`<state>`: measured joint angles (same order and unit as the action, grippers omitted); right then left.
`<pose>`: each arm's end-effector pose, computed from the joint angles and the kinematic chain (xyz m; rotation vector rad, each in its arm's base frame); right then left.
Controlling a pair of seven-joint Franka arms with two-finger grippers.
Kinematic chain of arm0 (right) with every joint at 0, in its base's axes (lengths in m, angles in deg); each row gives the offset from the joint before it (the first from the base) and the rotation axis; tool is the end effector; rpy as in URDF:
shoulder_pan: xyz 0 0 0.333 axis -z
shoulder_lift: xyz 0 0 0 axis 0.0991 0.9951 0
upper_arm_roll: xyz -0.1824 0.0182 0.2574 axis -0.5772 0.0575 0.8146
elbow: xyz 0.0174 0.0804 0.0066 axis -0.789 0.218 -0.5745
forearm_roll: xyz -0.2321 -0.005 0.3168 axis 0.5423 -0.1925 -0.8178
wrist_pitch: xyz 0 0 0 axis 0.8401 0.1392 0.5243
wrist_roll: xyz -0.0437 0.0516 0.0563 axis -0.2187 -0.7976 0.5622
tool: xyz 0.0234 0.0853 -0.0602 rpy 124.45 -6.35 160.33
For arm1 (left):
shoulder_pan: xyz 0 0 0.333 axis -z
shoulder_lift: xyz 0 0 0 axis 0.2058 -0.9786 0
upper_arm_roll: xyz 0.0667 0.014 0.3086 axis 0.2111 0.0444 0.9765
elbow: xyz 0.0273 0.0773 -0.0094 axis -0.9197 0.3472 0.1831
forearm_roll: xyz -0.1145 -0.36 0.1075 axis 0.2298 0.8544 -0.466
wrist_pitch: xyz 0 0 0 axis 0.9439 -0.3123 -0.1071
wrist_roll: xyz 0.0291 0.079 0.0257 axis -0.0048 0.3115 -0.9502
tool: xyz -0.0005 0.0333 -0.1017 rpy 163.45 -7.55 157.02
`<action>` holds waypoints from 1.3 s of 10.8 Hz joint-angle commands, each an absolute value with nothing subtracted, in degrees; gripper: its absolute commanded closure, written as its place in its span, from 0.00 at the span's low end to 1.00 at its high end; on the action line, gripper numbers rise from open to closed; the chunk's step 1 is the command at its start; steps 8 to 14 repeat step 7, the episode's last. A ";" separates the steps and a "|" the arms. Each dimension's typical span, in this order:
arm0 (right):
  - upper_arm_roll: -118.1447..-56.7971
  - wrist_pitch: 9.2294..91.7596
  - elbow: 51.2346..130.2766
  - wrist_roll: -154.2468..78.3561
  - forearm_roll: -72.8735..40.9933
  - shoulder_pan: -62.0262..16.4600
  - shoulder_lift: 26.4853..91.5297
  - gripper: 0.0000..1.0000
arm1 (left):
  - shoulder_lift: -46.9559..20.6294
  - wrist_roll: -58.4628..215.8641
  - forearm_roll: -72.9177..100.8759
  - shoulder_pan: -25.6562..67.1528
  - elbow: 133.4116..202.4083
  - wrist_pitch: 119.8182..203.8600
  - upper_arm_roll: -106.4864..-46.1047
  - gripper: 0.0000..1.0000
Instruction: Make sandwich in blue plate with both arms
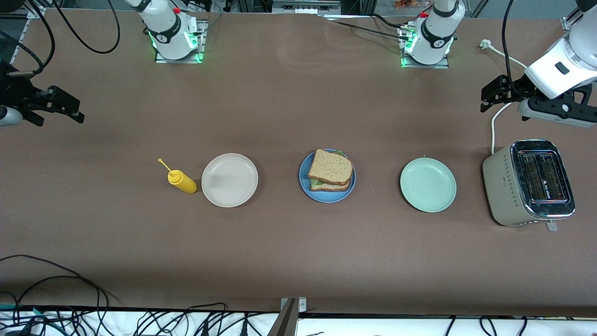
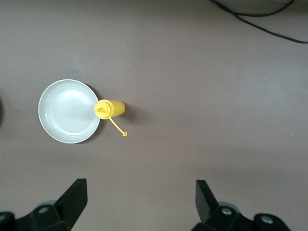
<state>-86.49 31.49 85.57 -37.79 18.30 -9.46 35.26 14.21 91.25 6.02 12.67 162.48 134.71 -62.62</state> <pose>0.5630 -0.0022 0.6069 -3.0940 -0.1152 -0.0841 0.5404 -0.0533 0.6071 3.1096 -0.3111 -0.0706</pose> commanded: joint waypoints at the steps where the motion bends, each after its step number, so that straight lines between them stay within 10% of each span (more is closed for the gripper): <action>1: -86.59 30.67 84.90 -37.27 17.74 -9.38 35.28 0.00 | 14.57 90.95 7.18 11.79 162.42 133.36 -63.33 0.00; 14: -86.50 29.54 84.90 -37.88 18.53 -9.46 35.28 0.00 | 14.39 90.95 7.10 11.79 162.42 133.36 -63.33 0.00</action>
